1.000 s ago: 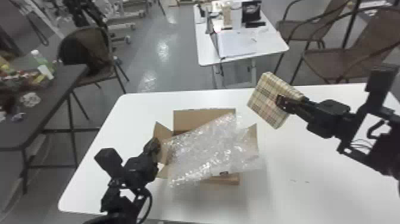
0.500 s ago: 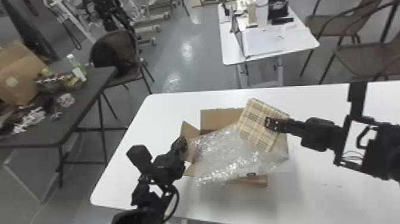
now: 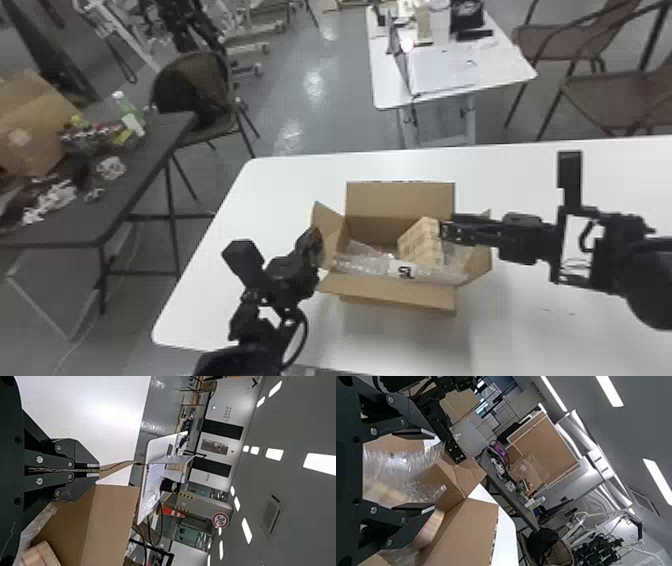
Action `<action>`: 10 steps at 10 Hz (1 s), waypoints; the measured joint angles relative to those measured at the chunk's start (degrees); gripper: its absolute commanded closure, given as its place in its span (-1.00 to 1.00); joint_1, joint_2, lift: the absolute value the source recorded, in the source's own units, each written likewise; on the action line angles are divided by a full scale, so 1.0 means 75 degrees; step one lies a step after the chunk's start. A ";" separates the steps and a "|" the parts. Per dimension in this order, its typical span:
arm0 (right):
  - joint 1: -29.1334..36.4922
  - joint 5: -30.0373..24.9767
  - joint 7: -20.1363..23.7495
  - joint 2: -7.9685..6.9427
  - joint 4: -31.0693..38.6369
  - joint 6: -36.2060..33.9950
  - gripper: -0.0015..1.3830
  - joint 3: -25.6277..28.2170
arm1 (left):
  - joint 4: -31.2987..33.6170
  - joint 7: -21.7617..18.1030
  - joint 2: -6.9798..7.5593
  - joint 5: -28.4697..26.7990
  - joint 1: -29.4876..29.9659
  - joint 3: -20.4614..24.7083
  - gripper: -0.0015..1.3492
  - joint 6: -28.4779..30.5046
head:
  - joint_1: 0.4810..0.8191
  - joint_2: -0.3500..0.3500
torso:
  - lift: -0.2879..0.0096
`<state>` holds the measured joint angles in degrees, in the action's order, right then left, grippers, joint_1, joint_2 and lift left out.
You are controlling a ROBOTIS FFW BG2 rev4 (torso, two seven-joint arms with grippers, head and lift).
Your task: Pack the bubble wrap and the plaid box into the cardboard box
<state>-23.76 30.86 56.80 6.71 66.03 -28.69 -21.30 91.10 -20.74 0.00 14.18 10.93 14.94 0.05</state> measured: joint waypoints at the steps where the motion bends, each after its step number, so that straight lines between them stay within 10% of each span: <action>1: -0.0118 -0.0023 0.0343 -0.0026 -0.0148 0.0054 -0.72 -0.0005 | -0.0014 0.0001 0.0000 -0.0001 -0.0001 -0.0012 0.80 -0.0005 | 0.27 1.00 | 0.50; 4: 0.0137 -0.0384 0.0114 -0.0036 0.0766 -0.0008 -0.65 0.0833 | -0.0018 0.0002 0.0000 0.0045 0.0033 0.0022 0.80 -0.0051 | 0.27 0.99 | 0.50; 10: 0.3300 -0.1843 -0.3357 -0.0039 0.4199 0.2749 -0.65 0.3104 | 0.0011 0.0006 0.0000 0.0114 0.0112 0.0111 0.80 -0.0122 | 0.27 0.48 | 0.50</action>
<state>0.99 17.03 31.63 6.41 97.53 -8.07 1.98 91.18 -20.70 0.00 15.03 11.76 15.77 -0.87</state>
